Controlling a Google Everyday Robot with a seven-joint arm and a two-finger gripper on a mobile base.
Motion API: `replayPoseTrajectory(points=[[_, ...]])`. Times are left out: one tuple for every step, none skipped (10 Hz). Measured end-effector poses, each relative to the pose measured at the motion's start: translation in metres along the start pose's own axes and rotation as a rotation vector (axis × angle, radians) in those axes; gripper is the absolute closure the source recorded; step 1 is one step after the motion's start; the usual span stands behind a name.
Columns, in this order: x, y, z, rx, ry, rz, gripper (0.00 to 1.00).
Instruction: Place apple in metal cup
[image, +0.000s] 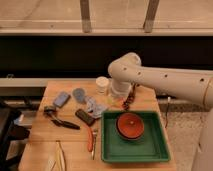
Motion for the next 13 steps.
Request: replayPoseTrajectory(points=[[0.004,-0.017,-0.005,0.005,-0.008,0.032,1.00],[0.001,-0.017,-0.006,0.002,-0.016,0.033,1.00],[-0.001,-0.013,-0.006,-0.005,-0.020,0.031,1.00],[0.001,-0.017,-0.006,0.001,-0.016,0.034,1.00],[0.002,-0.018,-0.006,0.003,-0.015,0.035,1.00],[0.001,-0.015,-0.004,0.002,-0.014,0.031,1.00],[0.000,-0.018,-0.003,0.015,-0.013,0.043,1.00],[-0.006,-0.021,0.004,0.028,-0.008,0.051,1.00],[-0.019,-0.022,0.010,0.030,-0.008,0.053,1.00],[-0.039,-0.028,0.019,0.038,-0.006,0.054,1.00],[-0.059,-0.036,0.025,0.044,-0.001,0.054,1.00],[-0.078,-0.047,0.033,0.053,0.006,0.056,1.00],[-0.097,-0.061,0.038,0.065,0.006,0.066,1.00]])
